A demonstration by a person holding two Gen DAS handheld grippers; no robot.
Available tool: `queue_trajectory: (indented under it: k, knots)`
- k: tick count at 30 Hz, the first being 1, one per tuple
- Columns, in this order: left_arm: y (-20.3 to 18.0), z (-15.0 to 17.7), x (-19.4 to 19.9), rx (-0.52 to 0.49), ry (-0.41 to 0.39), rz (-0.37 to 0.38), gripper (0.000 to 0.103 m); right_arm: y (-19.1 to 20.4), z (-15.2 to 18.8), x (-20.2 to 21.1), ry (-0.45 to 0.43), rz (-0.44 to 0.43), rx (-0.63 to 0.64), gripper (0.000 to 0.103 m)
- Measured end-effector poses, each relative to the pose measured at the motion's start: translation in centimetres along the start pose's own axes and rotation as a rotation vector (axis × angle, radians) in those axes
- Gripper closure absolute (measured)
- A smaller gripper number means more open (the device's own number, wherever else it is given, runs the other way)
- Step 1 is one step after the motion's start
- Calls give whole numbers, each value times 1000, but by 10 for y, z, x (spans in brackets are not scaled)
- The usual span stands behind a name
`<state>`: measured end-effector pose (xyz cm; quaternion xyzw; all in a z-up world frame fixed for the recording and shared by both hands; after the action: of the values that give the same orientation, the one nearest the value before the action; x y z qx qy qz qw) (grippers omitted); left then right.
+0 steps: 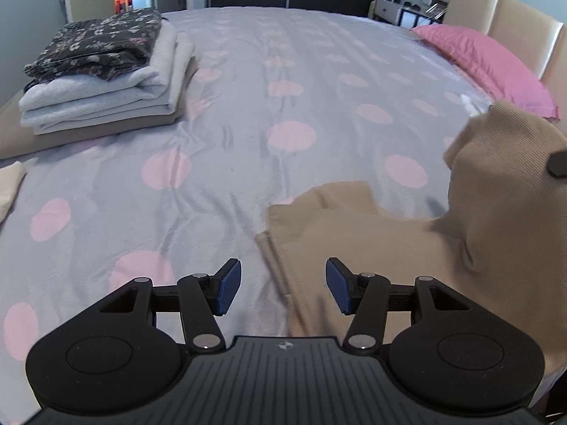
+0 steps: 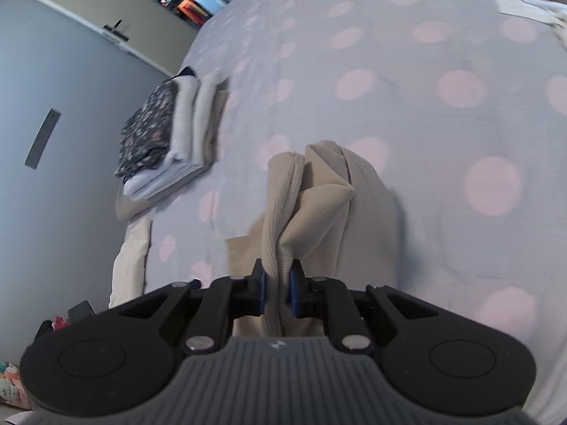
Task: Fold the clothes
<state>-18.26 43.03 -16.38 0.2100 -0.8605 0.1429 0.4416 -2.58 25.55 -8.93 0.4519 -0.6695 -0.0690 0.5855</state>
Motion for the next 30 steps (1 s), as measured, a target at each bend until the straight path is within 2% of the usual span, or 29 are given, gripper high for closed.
queue_trajectory:
  k: [3,9,17,23,24,27,30]
  knots:
    - [10,2,-1,5,19,-46,52,21,0,-26,9,7,2,88]
    - [31,7,-2,57,47,-66,52,53,8,-85,37,32,3,88]
    - [47,12,-4,80,67,-98,52,72,30,-155,90,131,70,88]
    - [48,12,-4,76,68,-102,52,68,45,-186,127,178,83,88]
    - [48,12,-4,72,67,-103,52,68,46,-189,133,183,82,86]
    - [47,11,-2,66,62,-97,52,72,45,-190,143,175,94,73]
    - [47,9,2,63,54,-95,52,81,41,-180,126,163,133,71]
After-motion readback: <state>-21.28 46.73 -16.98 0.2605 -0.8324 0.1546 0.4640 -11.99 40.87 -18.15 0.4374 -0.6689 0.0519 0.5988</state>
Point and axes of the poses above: each gripper's, at about its wrist camera, not at the fingertips, and x roughly against the way its jaws point, y to its left, z to its underside, the point moved 8 cm from there along -x, roughly the way its jaws point, and after that the axes turned 2 degrees about y, right-handed, at the moved point
